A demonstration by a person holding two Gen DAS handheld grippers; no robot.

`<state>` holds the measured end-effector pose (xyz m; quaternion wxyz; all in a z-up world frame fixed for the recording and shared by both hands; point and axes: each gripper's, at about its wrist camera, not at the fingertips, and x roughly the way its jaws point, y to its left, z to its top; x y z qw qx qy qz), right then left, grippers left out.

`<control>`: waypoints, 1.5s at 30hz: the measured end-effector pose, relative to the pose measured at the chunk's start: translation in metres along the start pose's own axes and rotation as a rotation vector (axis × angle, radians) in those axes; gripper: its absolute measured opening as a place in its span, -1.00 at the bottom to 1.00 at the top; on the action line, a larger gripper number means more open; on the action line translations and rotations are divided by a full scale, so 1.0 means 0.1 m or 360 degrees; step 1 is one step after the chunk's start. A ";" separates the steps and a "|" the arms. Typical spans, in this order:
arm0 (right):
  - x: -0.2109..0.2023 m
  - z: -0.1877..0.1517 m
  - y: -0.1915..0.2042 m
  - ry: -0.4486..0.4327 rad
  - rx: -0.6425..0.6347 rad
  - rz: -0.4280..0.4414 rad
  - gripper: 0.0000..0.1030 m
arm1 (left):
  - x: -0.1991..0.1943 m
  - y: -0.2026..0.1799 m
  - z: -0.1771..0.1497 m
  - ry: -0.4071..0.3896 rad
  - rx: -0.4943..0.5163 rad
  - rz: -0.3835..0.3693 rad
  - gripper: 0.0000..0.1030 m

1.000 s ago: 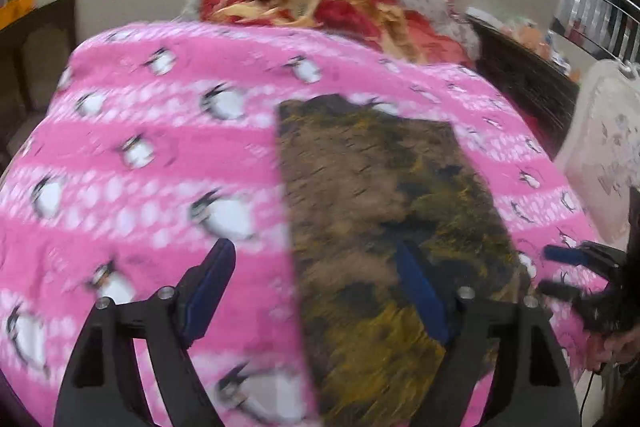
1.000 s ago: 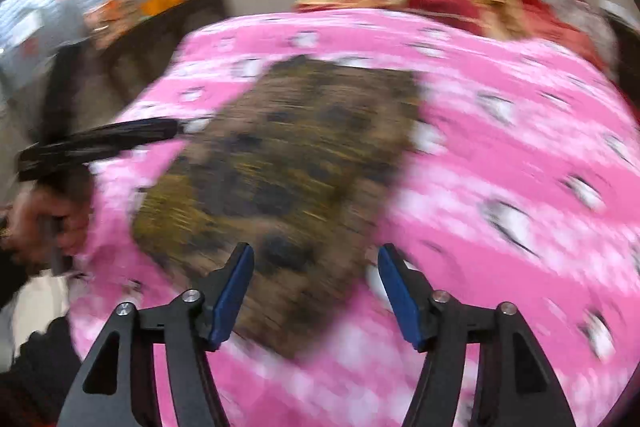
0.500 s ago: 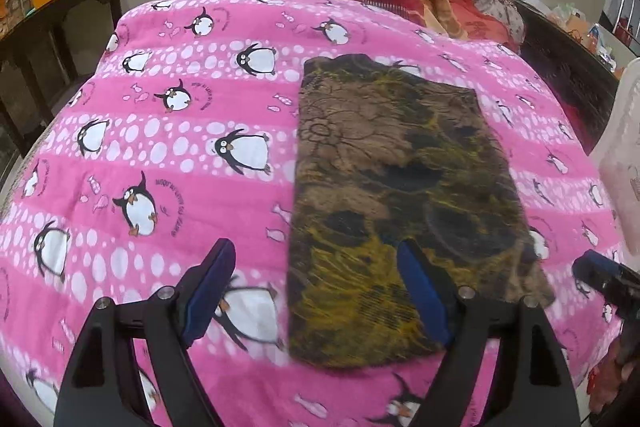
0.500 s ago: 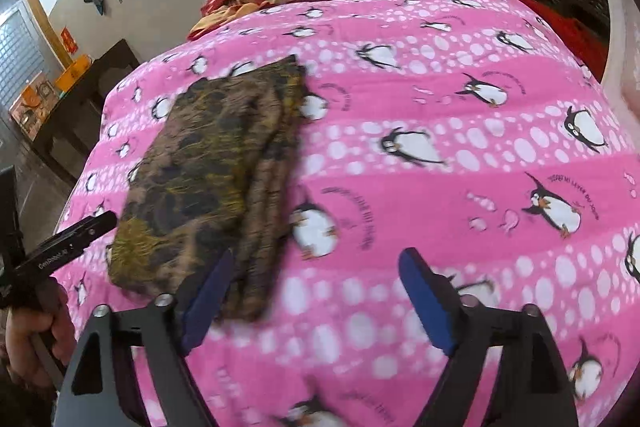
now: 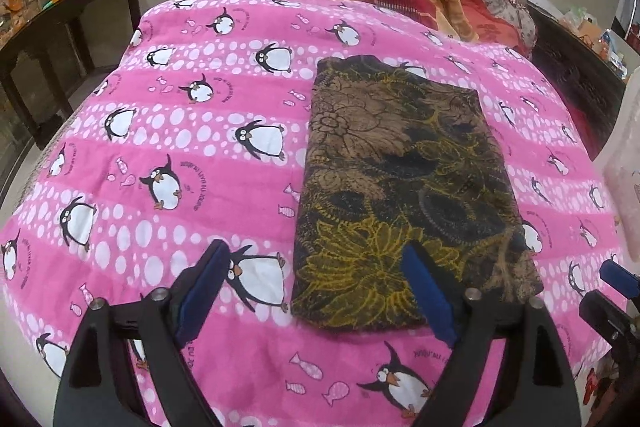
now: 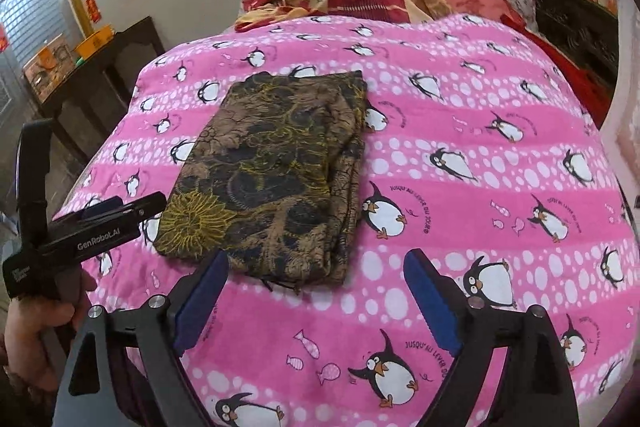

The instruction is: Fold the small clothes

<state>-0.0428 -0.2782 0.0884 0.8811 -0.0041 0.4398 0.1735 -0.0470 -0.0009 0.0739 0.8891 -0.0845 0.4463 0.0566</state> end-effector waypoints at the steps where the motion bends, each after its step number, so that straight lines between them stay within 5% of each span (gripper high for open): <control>1: -0.01 -0.01 0.00 -0.0002 -0.0003 -0.0001 0.80 | -0.03 0.00 -0.01 -0.0015 -0.0007 -0.0012 0.79; 4: -0.02 -0.04 0.01 0.0000 -0.0015 -0.0014 0.80 | -0.07 -0.01 -0.03 -0.0021 -0.0011 -0.0040 1.00; 8: -0.06 -0.07 0.02 -0.0004 -0.0040 -0.0041 0.80 | -0.09 -0.12 -0.11 0.0045 0.0091 -0.0020 1.00; 13: -0.16 -0.08 0.03 -0.0031 -0.0079 -0.0086 0.80 | -0.49 -0.28 -0.24 -0.0269 0.0258 0.0111 1.00; 16: -0.18 -0.06 0.03 -0.0025 -0.0088 -0.0096 0.80 | -0.60 -0.28 -0.20 -0.0310 0.0242 0.0155 1.00; 21: -0.20 -0.01 0.02 -0.0025 -0.0112 -0.0142 0.80 | -0.49 -0.22 -0.04 -0.0131 0.0116 0.0102 1.00; 29: -0.26 -0.01 0.05 -0.0037 -0.0143 -0.0154 0.81 | -0.42 -0.40 -0.09 -0.0013 0.0167 0.0073 1.00; 45: -0.32 -0.01 0.05 -0.0051 -0.0154 -0.0169 0.81 | -0.37 -0.46 -0.08 0.0023 0.0184 0.0084 1.00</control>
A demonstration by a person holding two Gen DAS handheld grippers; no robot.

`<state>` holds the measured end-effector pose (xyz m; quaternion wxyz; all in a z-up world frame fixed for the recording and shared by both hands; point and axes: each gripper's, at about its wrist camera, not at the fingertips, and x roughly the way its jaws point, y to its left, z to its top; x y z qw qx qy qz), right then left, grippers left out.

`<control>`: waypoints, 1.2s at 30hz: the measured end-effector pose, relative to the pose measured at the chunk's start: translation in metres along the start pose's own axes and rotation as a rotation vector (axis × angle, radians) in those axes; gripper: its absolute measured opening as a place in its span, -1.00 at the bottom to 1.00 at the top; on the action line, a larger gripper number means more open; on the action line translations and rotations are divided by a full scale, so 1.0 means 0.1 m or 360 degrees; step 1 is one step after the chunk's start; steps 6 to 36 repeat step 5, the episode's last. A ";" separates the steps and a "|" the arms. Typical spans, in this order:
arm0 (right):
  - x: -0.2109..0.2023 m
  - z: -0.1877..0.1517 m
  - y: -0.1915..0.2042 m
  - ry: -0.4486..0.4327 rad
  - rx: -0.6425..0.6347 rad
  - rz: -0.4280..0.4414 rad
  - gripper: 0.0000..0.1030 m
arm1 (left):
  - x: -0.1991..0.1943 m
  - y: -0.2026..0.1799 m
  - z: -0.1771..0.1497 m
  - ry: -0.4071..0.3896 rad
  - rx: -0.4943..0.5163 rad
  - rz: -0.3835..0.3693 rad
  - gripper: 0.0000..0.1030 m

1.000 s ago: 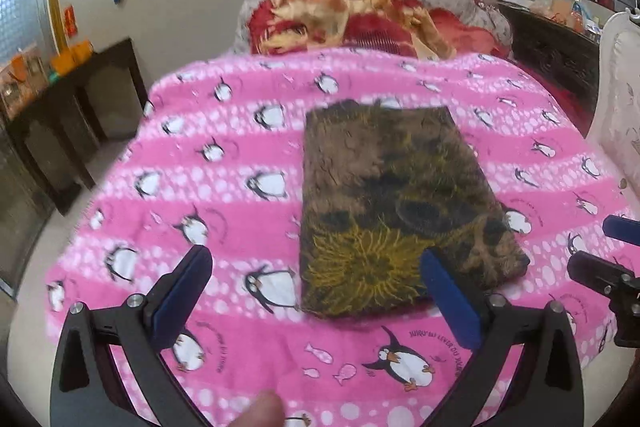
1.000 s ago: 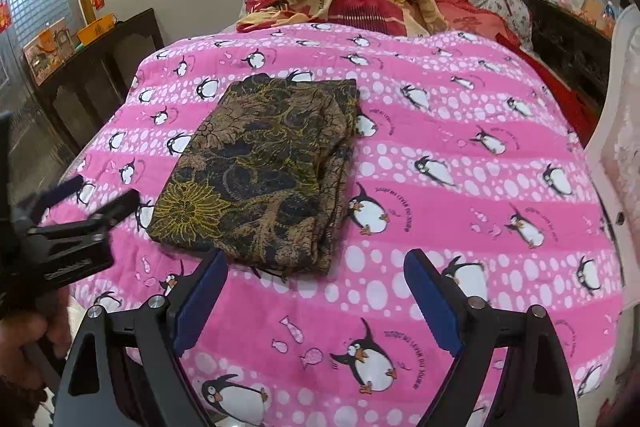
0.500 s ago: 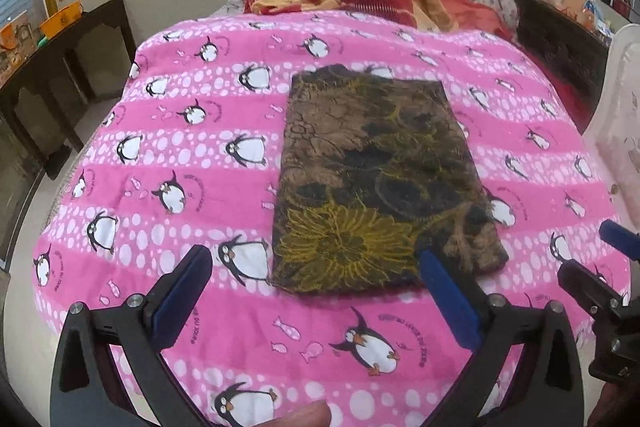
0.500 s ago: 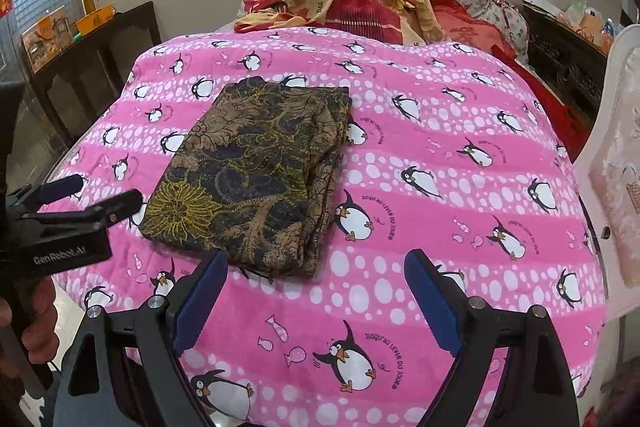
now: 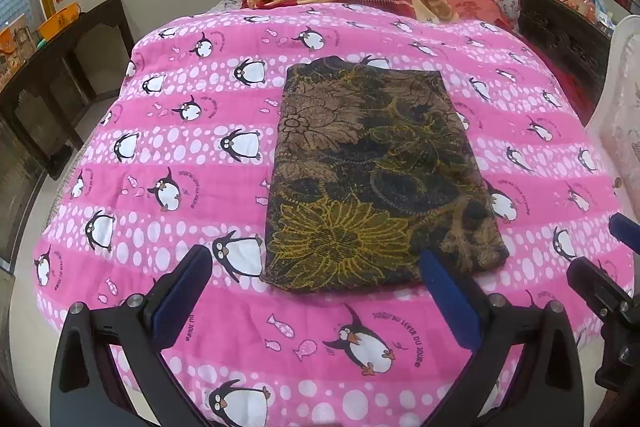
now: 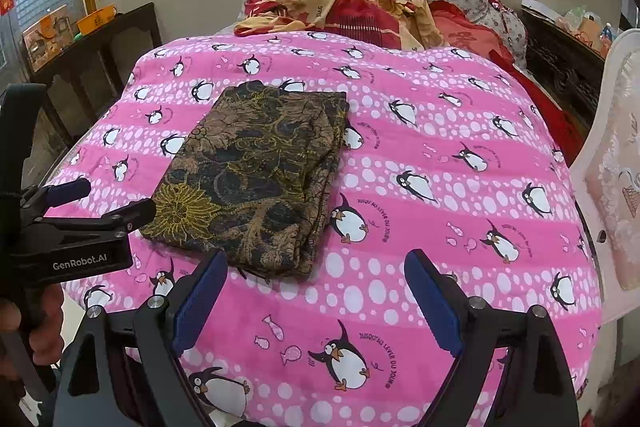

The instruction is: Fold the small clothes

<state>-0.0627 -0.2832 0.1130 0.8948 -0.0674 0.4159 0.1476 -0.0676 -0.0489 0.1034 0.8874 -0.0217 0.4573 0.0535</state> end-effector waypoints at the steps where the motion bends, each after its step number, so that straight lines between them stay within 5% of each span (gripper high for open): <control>1: 0.00 0.00 0.00 -0.0001 -0.0002 0.0001 0.81 | 0.00 0.01 0.00 -0.0002 -0.0014 -0.0008 1.00; 36: 0.01 0.00 0.01 0.0000 0.0005 -0.0004 0.81 | -0.02 0.04 0.01 -0.0018 -0.0034 -0.0032 1.00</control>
